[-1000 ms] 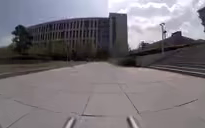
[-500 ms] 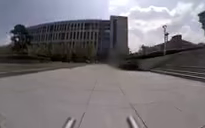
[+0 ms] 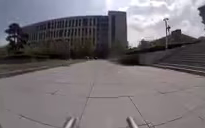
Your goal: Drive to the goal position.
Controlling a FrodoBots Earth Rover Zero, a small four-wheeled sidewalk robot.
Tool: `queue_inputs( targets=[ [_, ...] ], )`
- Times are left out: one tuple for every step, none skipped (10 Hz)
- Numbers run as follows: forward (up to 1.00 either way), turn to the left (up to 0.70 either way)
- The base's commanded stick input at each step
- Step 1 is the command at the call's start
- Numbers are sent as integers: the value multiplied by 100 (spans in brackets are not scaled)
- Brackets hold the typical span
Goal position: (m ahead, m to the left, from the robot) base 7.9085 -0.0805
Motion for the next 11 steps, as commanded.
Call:
queue_inputs(
  targets=[
    [100, 0],
    [100, 0],
    [100, 0],
    [100, 0],
    [100, 0],
    [100, 0],
    [100, 0],
    [100, 0],
    [100, 0],
    [100, 0],
    [100, -27]
  ],
)
